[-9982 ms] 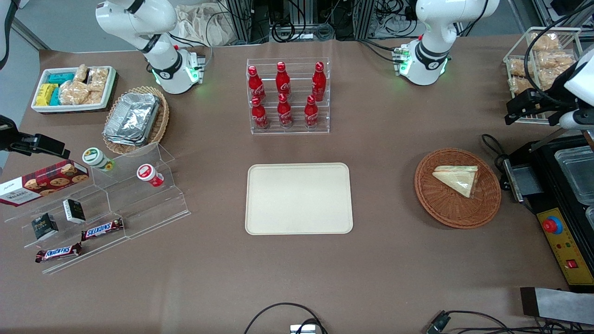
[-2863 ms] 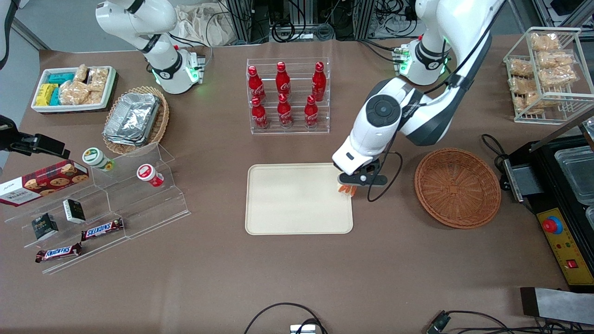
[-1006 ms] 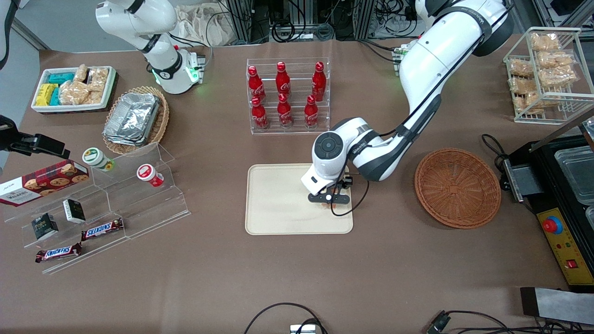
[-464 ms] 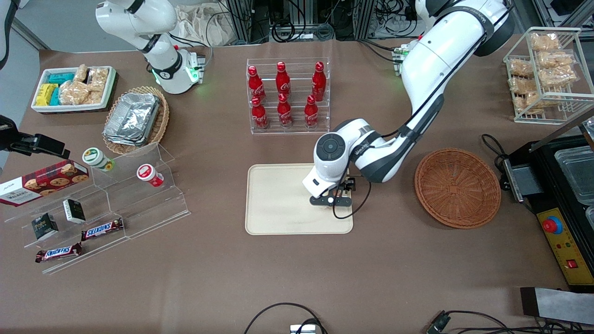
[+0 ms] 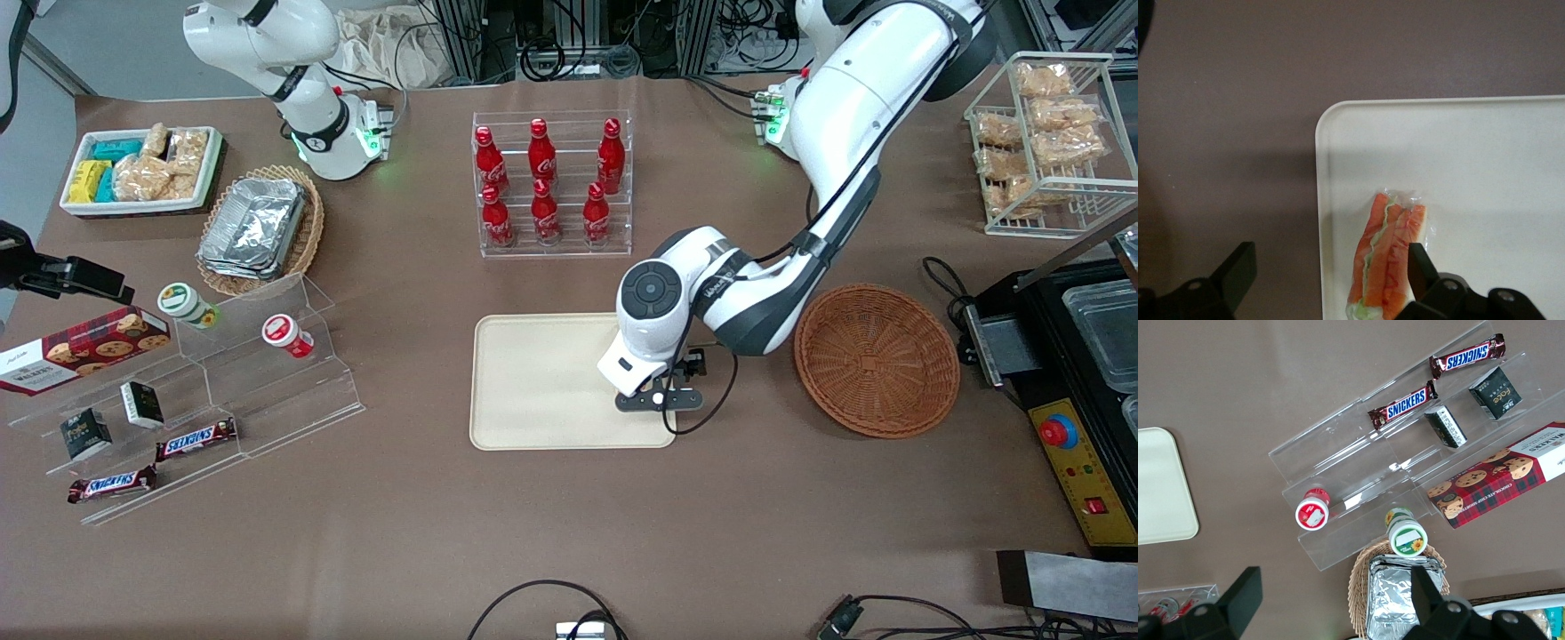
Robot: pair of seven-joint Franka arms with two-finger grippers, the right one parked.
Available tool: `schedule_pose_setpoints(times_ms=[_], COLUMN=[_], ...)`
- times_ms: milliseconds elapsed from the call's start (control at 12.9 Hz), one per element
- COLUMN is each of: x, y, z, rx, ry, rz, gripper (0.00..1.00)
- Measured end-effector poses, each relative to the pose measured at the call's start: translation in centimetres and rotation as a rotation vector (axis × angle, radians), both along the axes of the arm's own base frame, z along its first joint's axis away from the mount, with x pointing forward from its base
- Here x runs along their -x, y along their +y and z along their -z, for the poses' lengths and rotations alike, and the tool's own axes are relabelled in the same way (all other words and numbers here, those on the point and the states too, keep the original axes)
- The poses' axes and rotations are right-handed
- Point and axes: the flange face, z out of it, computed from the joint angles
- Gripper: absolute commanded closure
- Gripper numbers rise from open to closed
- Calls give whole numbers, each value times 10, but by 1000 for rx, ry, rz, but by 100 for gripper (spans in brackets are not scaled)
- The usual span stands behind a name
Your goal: Place sandwich from basket to tray
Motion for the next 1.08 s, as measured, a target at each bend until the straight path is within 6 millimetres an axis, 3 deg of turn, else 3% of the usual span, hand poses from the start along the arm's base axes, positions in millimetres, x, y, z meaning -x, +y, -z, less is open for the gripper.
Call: schedule_pose_setpoints(times_ms=[232,696,851,1083], x=[-16,-55,-65,-73], y=[21,111,144,173], z=[-28,-114,-131,-143], rx=[21,128,137,139], ry=[-32,-43,-46,-52], rz=[-55,-162,-180,-210], gripper=[0,0,0,0])
